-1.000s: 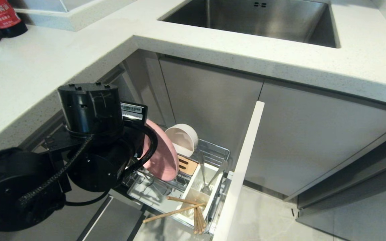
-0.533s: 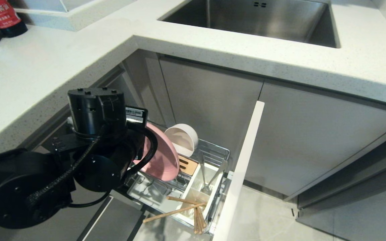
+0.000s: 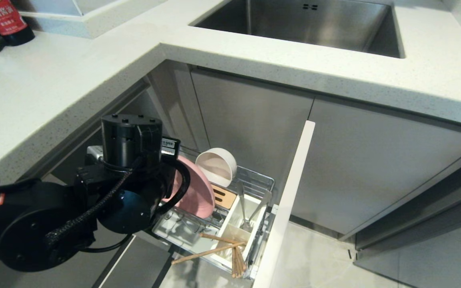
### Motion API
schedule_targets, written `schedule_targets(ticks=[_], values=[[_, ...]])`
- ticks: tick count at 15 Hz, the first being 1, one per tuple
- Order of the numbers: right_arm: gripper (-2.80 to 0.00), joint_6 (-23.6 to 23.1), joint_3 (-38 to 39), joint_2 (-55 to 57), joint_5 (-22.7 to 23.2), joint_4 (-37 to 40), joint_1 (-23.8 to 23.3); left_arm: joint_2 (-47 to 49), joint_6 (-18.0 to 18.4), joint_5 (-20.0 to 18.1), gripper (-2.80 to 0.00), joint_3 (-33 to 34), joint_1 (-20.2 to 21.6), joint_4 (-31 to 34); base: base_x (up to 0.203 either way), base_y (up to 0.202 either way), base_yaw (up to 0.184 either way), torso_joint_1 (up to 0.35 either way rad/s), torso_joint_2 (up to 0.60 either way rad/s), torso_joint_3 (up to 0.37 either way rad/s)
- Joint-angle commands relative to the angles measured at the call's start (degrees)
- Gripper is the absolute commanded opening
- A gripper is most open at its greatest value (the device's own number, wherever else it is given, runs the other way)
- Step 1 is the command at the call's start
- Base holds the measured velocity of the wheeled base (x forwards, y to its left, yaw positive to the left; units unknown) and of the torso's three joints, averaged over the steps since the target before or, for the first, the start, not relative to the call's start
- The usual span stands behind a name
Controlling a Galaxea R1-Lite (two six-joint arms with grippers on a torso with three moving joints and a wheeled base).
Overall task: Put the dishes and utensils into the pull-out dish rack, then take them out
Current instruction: Pick up the plate and place it in the cupboard
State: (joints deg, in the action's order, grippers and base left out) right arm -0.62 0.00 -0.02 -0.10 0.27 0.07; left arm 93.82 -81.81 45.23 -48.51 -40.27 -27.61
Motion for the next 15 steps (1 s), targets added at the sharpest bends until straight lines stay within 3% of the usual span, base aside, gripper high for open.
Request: schedule_targets(ticks=[1, 12, 13, 15], values=[[-2.8, 0.01, 0.0, 0.02, 0.01, 0.07, 0.01, 1.41, -0.45, 0.21, -2.8, -0.01, 0.01, 0.01, 0.0, 0.0, 0.0, 0.0, 0.0, 0.0], [-2.8, 0.0, 0.0, 0.02, 0.01, 0.08, 0.01, 3.24, -0.4, 0.15, -2.8, -0.1, 0.63, 0.01, 0.0, 0.0, 0.0, 0.0, 0.0, 0.0], [-2.8, -0.05, 0.0, 0.02, 0.01, 0.0, 0.01, 3.3, -0.19, 0.21, 0.0, -0.1, 0.63, 0.48, 0.0, 0.0, 0.0, 0.0, 0.0, 0.0], [-2.8, -0.08, 0.0, 0.02, 0.01, 0.0, 0.01, 3.04, -0.19, 0.21, 0.0, -0.53, 0.54, 2.55, 0.0, 0.0, 0.0, 0.0, 0.0, 0.0]])
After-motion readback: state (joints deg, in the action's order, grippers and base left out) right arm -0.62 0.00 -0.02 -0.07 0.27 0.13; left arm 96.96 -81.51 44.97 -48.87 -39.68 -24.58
